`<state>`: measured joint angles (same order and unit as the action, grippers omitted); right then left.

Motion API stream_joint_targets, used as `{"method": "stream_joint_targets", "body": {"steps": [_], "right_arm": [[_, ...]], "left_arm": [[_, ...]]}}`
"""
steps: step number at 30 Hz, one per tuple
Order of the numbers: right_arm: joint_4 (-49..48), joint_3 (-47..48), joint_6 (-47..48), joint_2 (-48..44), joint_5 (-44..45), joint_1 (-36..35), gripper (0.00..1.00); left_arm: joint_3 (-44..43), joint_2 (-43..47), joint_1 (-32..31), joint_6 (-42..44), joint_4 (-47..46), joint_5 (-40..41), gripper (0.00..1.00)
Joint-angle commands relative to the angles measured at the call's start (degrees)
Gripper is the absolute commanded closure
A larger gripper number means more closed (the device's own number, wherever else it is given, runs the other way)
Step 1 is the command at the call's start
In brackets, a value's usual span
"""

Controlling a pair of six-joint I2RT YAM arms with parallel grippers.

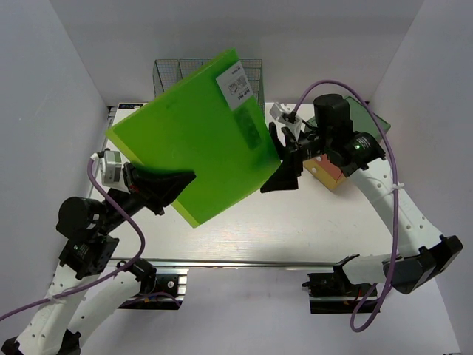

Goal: Organize the desk

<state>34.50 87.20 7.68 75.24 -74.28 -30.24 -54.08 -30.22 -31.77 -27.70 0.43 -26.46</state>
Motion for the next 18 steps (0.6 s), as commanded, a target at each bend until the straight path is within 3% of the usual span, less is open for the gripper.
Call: {"method": "stream_joint_targets", "body": {"steps": [1, 7, 12, 16, 18], "right_arm": [[-0.49, 0.08, 1.10, -2.20, 3.87, -0.17, 0.11], [-0.48, -1.41, 3.47, -3.34, 21.24, -0.08, 0.11], [-6.10, -9.84, 2.95, -8.08, 33.83, -0.08, 0.11], [-12.43, -17.75, 2.08, -13.44, 48.75, 0.00, 0.11], [-16.65, -23.70, 3.56, -17.12, 49.76, 0.00, 0.11]], "left_arm": [[-3.48, -0.63, 0.04, 0.10, 2.20, 2.53, 1.00], [-6.82, 0.68, 0.04, 4.40, 9.59, 15.44, 1.00], [-10.77, -0.28, 0.04, 7.75, 14.95, 24.42, 1.00], [-12.09, -1.68, 0.04, 12.65, 15.74, 33.12, 1.00], [-12.18, -3.53, 0.04, 14.86, 14.61, 37.17, 1.00]]}}
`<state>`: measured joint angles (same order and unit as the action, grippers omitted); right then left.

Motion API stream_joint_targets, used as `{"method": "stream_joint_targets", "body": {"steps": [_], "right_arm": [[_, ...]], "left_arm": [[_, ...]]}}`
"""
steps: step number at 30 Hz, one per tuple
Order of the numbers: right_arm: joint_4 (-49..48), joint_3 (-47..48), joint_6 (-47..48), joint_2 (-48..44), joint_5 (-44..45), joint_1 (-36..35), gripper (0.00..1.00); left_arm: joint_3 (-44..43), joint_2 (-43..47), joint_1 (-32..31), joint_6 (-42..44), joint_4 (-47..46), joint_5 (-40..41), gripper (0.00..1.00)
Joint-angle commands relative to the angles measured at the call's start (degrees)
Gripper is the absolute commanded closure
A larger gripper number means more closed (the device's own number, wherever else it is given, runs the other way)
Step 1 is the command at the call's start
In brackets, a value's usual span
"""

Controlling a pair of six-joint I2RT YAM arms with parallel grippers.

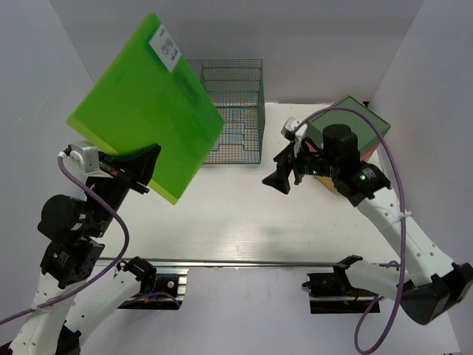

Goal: Organize the desk

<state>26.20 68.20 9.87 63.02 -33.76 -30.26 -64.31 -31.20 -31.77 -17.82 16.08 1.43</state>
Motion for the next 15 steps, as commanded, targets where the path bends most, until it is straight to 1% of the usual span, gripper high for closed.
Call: {"method": "stream_joint_targets", "body": {"steps": [1, 2, 3, 4, 5, 7, 10, 12, 15], "right_arm": [[-8.96, -6.40, 1.90, -5.97, 6.80, 0.03, 0.13], [-9.84, -7.81, 3.39, -7.20, 4.86, 0.20, 0.25], [-9.59, -9.39, 3.84, -7.56, 2.67, -0.06, 0.65], [-9.32, -9.93, 4.02, -7.74, -1.36, 0.20, 0.89], [-8.71, -10.46, 4.54, -8.26, -3.49, 0.29, 1.00], [-8.01, -12.39, 7.00, -8.97, -8.57, 0.29, 1.00], [-9.31, -16.07, 8.32, -10.11, -11.06, 0.46, 1.00], [-10.54, -17.75, 8.94, -10.64, -10.19, 0.47, 1.00], [-12.91, -21.00, 9.29, -10.99, -10.36, 0.73, 1.00]], "left_arm": [[-1.69, -3.42, 0.04, 6.30, -1.83, 10.34, 1.00], [-1.43, -5.08, 0.04, 7.44, -3.84, 12.26, 1.00], [-1.43, -6.32, 0.04, 8.32, -4.55, 13.15, 1.00], [-1.69, -7.46, 0.04, 9.55, -5.08, 14.55, 1.00], [-1.52, -8.52, 0.56, 10.26, -7.18, 16.04, 1.00], [-1.25, -12.20, 0.57, 13.67, -9.47, 19.47, 1.00], [-2.30, -17.92, 1.10, 16.75, -12.64, 24.22, 1.00], [-2.04, -21.34, 1.10, 19.82, -17.55, 26.76, 1.00], [-1.87, -24.77, 1.10, 23.17, -23.62, 27.92, 1.00]]}}
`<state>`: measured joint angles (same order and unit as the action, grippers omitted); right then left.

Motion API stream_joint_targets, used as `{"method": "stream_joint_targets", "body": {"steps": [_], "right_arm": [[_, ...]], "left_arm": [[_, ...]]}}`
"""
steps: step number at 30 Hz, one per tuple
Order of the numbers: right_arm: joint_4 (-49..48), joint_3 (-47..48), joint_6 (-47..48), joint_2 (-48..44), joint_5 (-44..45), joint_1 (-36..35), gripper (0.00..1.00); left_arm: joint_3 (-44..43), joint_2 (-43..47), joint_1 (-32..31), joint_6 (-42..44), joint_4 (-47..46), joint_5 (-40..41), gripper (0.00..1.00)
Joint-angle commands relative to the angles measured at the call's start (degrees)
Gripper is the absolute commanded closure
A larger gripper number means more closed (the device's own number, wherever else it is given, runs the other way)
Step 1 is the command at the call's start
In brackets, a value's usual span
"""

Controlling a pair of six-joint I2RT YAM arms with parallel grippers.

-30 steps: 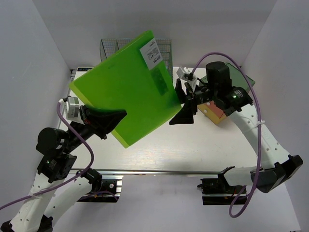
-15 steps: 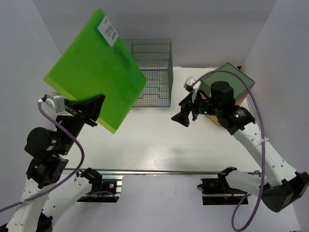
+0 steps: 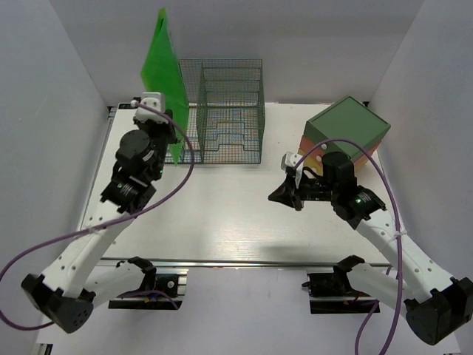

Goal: Organize the desk

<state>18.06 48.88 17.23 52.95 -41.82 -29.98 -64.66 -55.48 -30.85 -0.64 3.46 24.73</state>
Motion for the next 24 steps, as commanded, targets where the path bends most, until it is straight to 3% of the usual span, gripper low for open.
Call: {"method": "stream_joint_targets", "body": {"steps": [1, 12, 24], "right_arm": [[-4.97, -2.38, 2.27, -0.92, -2.56, 0.53, 1.00], [-4.44, -6.52, 5.26, -2.15, -2.30, 0.27, 1.00], [-1.73, -6.34, 10.62, -0.48, 0.25, -0.08, 1.00]], "left_arm": [[-1.69, -3.20, 0.18, 6.62, -12.41, 4.62, 1.00], [-7.05, -21.76, 3.25, 12.16, -24.81, 6.47, 1.00], [-11.36, -35.56, 9.84, 5.93, -35.00, -0.19, 1.00]]}}
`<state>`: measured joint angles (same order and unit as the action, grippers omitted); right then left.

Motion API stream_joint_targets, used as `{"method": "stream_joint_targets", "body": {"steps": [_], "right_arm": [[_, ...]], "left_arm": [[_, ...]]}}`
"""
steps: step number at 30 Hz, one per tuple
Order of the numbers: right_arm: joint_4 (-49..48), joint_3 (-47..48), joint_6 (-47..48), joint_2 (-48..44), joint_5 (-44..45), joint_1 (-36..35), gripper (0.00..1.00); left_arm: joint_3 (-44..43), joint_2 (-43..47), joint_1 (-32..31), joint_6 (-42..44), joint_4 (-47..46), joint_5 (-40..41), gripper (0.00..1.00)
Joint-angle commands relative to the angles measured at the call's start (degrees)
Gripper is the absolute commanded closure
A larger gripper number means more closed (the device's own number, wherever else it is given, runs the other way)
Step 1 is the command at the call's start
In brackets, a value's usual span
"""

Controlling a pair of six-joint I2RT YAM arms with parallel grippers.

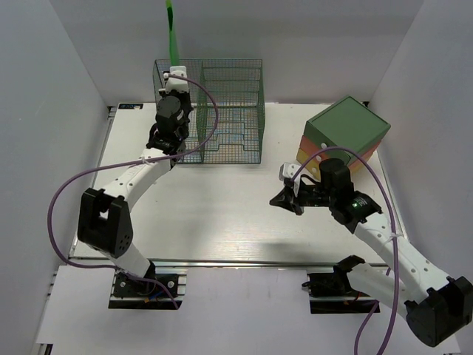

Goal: Organize the desk

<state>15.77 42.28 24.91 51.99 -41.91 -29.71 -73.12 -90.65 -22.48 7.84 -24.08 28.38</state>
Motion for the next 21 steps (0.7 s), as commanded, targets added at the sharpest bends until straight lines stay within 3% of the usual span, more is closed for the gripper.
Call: {"method": "stream_joint_targets", "body": {"steps": [1, 21], "right_arm": [[0.93, 0.52, 3.39, 1.01, 0.25, -0.26, 1.00], [5.32, 2.98, 7.44, 7.86, 3.68, -0.61, 1.00]], "left_arm": [[-2.90, -1.01, 2.34, -3.08, -7.91, -4.73, 1.00], [-10.37, -17.27, 10.79, -13.11, -18.19, -16.69, 1.00]]}}
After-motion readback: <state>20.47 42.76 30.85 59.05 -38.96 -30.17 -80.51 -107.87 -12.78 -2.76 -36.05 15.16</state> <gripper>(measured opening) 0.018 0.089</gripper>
